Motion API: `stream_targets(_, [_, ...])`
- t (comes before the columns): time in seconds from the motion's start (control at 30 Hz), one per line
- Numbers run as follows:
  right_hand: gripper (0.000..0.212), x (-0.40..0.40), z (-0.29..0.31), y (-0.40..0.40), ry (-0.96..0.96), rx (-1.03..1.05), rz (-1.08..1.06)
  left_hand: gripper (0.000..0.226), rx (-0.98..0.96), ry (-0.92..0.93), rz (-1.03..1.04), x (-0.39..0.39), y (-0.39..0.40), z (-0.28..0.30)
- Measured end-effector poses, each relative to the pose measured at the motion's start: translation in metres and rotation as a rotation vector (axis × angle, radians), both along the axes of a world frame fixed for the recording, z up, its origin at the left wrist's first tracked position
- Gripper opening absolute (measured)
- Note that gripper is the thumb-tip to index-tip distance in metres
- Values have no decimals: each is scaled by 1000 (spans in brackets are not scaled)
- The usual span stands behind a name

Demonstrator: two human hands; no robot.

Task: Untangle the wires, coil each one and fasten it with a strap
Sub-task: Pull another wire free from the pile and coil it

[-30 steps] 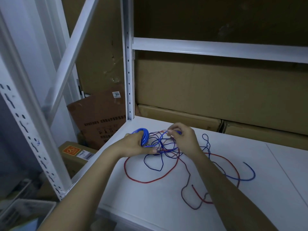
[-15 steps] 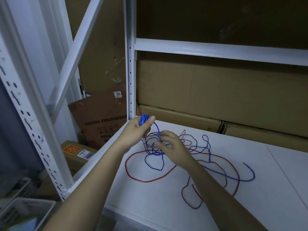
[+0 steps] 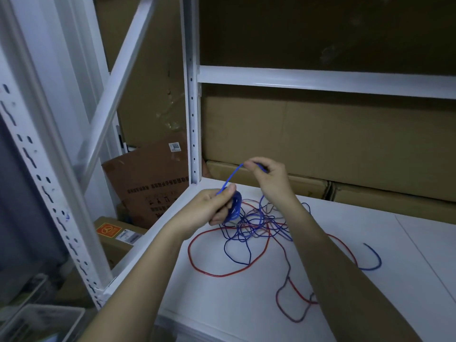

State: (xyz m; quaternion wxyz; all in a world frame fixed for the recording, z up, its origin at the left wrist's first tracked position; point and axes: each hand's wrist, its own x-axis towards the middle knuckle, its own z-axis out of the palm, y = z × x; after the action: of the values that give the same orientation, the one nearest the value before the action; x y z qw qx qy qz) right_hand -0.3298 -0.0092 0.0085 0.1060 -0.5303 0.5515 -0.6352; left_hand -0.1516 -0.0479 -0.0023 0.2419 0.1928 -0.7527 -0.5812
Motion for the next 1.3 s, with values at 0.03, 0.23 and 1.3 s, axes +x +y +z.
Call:
stream_targets(0.03, [11,-1,-3,-3,-1,51,16,47,45,52,-17,2,1,2])
stream_targets(0.23, [49,-1,-60,0,131,462,94,52,210,411,141,5,-7,18])
stream_targets(1.3, [14,31,-96,20,436,392,166,35,238,436,469,-19,-23,13])
